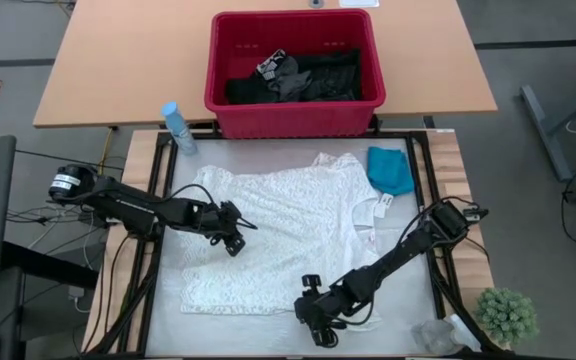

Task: Fold laundry
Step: Fold the white shirt

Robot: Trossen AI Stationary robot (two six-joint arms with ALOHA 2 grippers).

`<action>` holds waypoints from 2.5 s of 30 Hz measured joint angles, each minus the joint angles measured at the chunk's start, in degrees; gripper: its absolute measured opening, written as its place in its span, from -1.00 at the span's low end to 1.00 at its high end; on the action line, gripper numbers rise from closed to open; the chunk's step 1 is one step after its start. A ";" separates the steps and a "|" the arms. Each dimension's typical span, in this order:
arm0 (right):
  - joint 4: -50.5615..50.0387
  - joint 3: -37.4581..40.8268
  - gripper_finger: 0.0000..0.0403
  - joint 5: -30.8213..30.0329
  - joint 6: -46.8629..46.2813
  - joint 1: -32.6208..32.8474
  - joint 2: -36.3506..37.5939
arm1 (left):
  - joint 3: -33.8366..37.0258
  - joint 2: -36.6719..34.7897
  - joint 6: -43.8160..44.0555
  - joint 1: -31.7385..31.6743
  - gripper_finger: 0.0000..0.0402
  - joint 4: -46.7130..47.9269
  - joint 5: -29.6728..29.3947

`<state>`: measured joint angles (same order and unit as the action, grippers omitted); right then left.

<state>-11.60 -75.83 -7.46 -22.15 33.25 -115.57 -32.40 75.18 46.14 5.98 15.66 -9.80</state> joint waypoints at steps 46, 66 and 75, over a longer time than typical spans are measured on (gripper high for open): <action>-1.19 0.78 -0.32 -9.22 -1.31 -3.28 0.04 | 0.00 -0.07 1.86 -0.01 -0.23 0.11 -4.43; -3.33 1.07 -0.89 -9.15 -1.36 -2.75 0.00 | 0.00 -0.07 3.42 -0.02 -0.23 0.33 -4.46; -11.07 -5.24 -0.93 -8.73 -1.93 -1.58 0.20 | 0.00 -0.07 3.43 -0.02 -0.23 0.33 -4.46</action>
<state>-22.67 -81.07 -16.20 -24.08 31.68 -115.36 -32.40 75.11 49.57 5.96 15.99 -14.26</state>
